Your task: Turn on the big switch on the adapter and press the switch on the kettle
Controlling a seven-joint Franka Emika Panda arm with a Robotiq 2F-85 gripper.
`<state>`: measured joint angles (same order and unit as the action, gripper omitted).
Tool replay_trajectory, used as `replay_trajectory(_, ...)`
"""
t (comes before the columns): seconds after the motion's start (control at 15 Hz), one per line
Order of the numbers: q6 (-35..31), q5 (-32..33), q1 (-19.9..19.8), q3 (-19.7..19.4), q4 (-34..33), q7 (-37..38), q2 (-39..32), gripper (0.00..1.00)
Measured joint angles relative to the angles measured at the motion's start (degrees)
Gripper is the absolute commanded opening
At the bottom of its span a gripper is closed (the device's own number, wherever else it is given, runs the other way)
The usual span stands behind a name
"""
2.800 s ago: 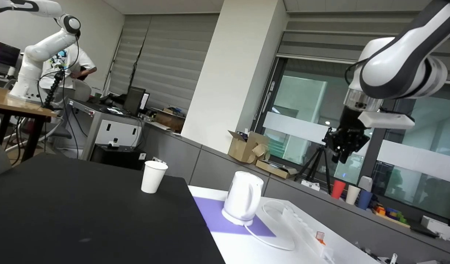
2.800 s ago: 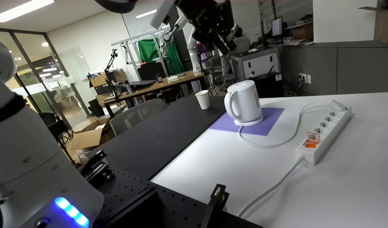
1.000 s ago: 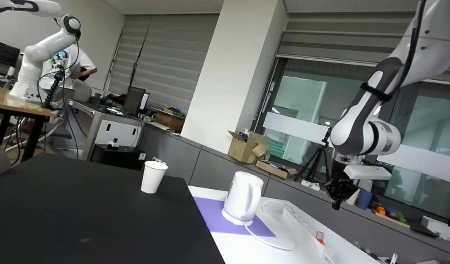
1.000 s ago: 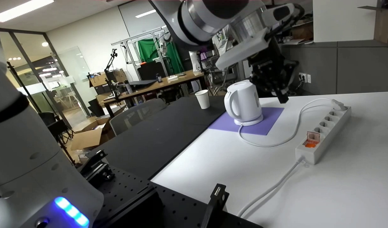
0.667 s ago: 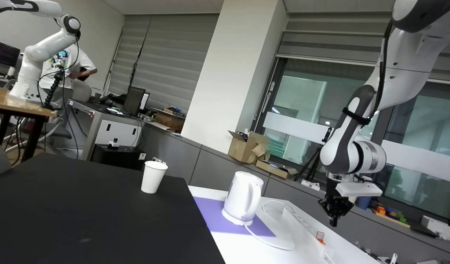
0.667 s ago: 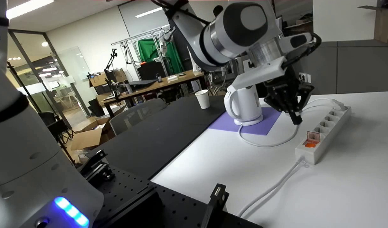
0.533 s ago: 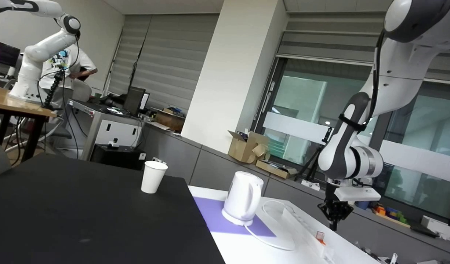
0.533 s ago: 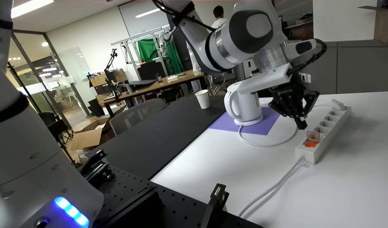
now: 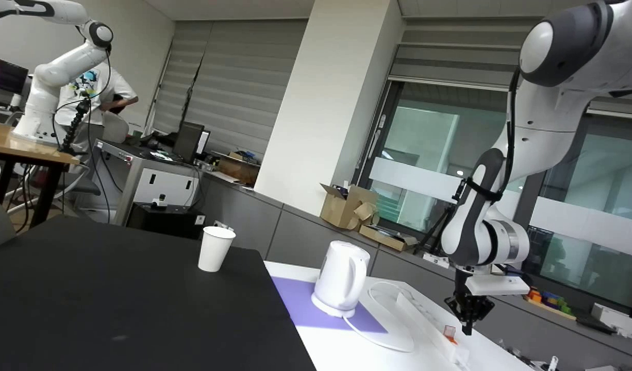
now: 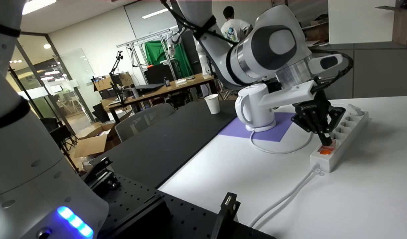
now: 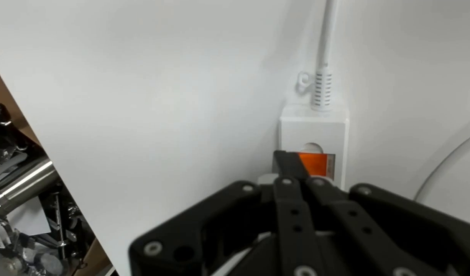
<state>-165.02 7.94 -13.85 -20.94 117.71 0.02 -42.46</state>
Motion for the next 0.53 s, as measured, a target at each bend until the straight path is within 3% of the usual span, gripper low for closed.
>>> replay_trajectory(0.53, -2.70, -2.26, -1.03, 1.16, -1.37, -0.13, -2.61, 0.00)
